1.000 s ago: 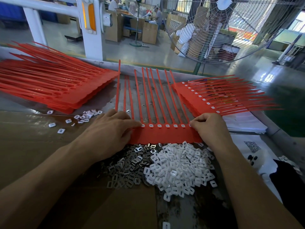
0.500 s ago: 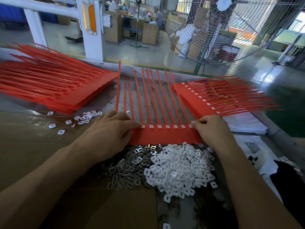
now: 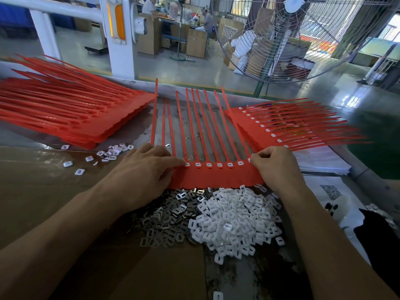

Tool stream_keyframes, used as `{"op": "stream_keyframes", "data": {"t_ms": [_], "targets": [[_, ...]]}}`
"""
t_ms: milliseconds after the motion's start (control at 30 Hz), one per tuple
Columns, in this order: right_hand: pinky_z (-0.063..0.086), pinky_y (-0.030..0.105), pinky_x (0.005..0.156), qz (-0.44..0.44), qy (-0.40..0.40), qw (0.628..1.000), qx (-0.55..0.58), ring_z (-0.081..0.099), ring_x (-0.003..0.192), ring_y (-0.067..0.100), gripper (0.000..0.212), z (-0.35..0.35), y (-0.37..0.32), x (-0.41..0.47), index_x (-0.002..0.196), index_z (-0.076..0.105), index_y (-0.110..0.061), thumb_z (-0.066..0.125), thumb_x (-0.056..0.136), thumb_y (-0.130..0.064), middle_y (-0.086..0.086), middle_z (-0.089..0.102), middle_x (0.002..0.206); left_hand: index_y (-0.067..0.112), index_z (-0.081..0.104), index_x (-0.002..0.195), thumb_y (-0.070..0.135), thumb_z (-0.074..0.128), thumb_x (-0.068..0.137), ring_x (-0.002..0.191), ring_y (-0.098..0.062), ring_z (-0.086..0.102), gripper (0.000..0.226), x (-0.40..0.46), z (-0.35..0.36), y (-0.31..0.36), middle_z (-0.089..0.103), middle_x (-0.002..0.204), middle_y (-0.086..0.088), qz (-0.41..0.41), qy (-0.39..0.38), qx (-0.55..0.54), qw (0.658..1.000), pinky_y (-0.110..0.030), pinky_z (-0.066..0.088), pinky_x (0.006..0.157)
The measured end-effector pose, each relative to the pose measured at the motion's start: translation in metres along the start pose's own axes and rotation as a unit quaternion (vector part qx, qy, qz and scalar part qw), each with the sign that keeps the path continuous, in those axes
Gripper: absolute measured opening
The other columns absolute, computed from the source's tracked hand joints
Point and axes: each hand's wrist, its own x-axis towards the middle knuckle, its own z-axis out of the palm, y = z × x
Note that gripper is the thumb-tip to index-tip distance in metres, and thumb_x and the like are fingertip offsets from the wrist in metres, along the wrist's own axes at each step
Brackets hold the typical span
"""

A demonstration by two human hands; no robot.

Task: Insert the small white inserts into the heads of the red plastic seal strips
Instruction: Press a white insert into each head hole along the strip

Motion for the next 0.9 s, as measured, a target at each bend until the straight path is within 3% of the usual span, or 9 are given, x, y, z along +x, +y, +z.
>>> {"op": "stream_keyframes", "data": {"t_ms": [233, 433, 533, 667, 800, 900], "targets": [[0.052, 0.031, 0.062, 0.001, -0.006, 1.0, -0.008, 0.067, 0.068, 0.012, 0.014, 0.0026, -0.0074, 0.0021, 0.076, 0.072, -0.021, 0.07, 0.088, -0.027, -0.004, 0.071, 0.069, 0.051, 0.046, 0.142, 0.043, 0.041, 0.102, 0.123, -0.008, 0.038, 0.041, -0.0006, -0.0006, 0.0003, 0.05, 0.131, 0.021, -0.001, -0.001, 0.0, 1.0, -0.035, 0.035, 0.106], [0.045, 0.026, 0.061, 0.03, -0.014, 0.993, 0.11, 0.067, 0.075, 0.003, 0.015, -0.0016, -0.0017, -0.0009, 0.083, 0.075, -0.023, 0.068, 0.092, -0.033, -0.012, 0.073, 0.074, 0.052, 0.044, 0.143, 0.045, 0.039, 0.102, 0.123, -0.008, 0.037, 0.042, -0.0008, -0.0013, 0.0017, 0.049, 0.131, 0.021, -0.006, -0.002, 0.006, 1.0, -0.037, 0.034, 0.107], [0.046, 0.025, 0.06, 0.046, -0.024, 0.987, 0.153, 0.068, 0.063, 0.0, 0.023, -0.0016, -0.0034, -0.0016, 0.077, 0.078, -0.021, 0.07, 0.092, -0.037, -0.014, 0.075, 0.072, 0.052, 0.043, 0.143, 0.045, 0.039, 0.102, 0.125, -0.009, 0.037, 0.042, -0.0001, -0.0016, 0.0019, 0.049, 0.132, 0.021, -0.007, -0.006, 0.009, 1.0, -0.039, 0.035, 0.108], [0.044, 0.023, 0.048, 0.049, -0.062, 0.978, 0.191, 0.065, 0.055, 0.006, 0.012, -0.0015, -0.0069, -0.0041, 0.081, 0.08, -0.038, 0.072, 0.09, -0.04, -0.007, 0.077, 0.072, 0.053, 0.043, 0.142, 0.045, 0.039, 0.102, 0.123, -0.008, 0.037, 0.042, -0.0005, -0.0019, 0.0019, 0.049, 0.132, 0.021, -0.006, -0.007, 0.009, 1.0, -0.04, 0.035, 0.107], [0.054, 0.031, 0.063, 0.045, -0.068, 0.977, 0.199, 0.073, 0.069, 0.016, 0.01, -0.0017, -0.0075, -0.0044, 0.082, 0.081, -0.037, 0.073, 0.089, -0.036, -0.003, 0.078, 0.077, 0.053, 0.043, 0.142, 0.044, 0.039, 0.102, 0.123, -0.008, 0.037, 0.042, -0.0006, -0.0012, 0.0017, 0.049, 0.132, 0.021, -0.003, -0.004, 0.006, 1.0, -0.038, 0.034, 0.107], [0.054, 0.031, 0.066, 0.031, -0.067, 0.977, 0.198, 0.072, 0.066, 0.01, 0.014, -0.0009, -0.008, -0.0064, 0.08, 0.08, -0.036, 0.072, 0.091, -0.034, -0.004, 0.078, 0.075, 0.053, 0.044, 0.142, 0.045, 0.038, 0.102, 0.123, -0.007, 0.037, 0.041, -0.0006, -0.0004, 0.0014, 0.049, 0.131, 0.021, -0.003, 0.001, 0.003, 1.0, -0.036, 0.034, 0.106]]}}
